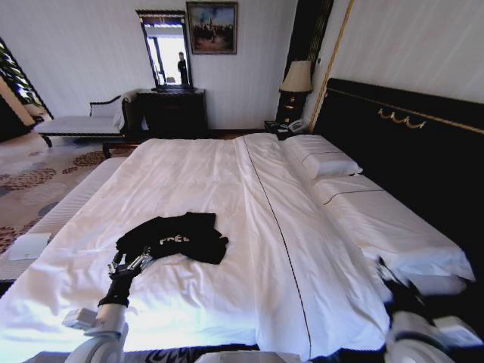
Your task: Fold the clothes on the bed.
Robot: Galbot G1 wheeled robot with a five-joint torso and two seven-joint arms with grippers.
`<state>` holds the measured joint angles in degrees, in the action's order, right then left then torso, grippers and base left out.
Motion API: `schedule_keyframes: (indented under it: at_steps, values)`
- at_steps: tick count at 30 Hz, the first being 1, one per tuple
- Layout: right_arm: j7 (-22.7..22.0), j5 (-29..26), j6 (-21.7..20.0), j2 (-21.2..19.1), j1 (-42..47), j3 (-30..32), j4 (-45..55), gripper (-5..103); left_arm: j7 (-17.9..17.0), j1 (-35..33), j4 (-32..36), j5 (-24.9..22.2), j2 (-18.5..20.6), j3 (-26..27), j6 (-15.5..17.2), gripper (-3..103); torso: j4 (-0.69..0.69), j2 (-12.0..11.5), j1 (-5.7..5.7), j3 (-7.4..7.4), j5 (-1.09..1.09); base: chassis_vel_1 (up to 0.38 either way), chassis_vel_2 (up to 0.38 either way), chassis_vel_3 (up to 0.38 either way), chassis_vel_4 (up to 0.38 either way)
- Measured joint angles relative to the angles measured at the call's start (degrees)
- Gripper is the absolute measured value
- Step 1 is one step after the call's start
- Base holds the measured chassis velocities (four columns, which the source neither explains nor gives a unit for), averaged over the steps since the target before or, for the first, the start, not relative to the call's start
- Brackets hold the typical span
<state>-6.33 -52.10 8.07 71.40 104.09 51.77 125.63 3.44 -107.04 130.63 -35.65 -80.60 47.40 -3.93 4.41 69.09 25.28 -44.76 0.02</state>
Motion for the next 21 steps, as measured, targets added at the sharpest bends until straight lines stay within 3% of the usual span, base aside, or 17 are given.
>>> schedule_keyframes:
  at_steps: [3,7,9,12,16,21]
  values:
    - [5.62,5.24,1.01,-2.00,-2.60,-1.80,0.01,100,0.50,0.36,0.46,6.61,1.21,0.39,-0.08,100,0.00,0.00,0.01,0.00,-0.02,0.000,0.000,0.000,0.000]
    - [8.07,11.43,2.68,-2.72,-4.29,-3.03,0.57,100,0.26,0.84,3.06,6.24,1.67,0.32,2.28,100,0.01,0.00,0.01,0.00,-0.02,0.000,0.000,0.000,0.000]
    - [9.14,18.74,5.17,-2.17,-5.52,-4.28,1.25,100,-0.03,0.96,5.61,5.66,0.42,-0.02,4.19,100,0.01,0.00,0.01,0.00,-0.03,0.000,0.000,0.000,0.000]
    - [9.07,21.43,6.49,-0.84,-5.41,-4.93,1.77,100,-0.34,0.53,6.38,6.78,-0.80,-0.35,4.51,100,0.00,0.00,0.00,0.00,-0.02,0.000,0.000,0.000,0.000]
    - [0.66,21.72,6.98,1.89,-4.16,-8.82,3.02,100,-1.47,0.70,5.41,7.55,0.24,-0.38,4.33,100,0.01,0.00,0.00,0.00,-0.01,0.000,0.000,0.000,0.000]
    - [-1.19,20.98,6.05,3.23,0.49,-8.62,4.02,100,-3.66,-0.79,6.08,6.30,1.92,-1.15,4.23,100,0.02,0.00,0.01,0.00,-0.04,0.000,0.000,0.000,0.000]
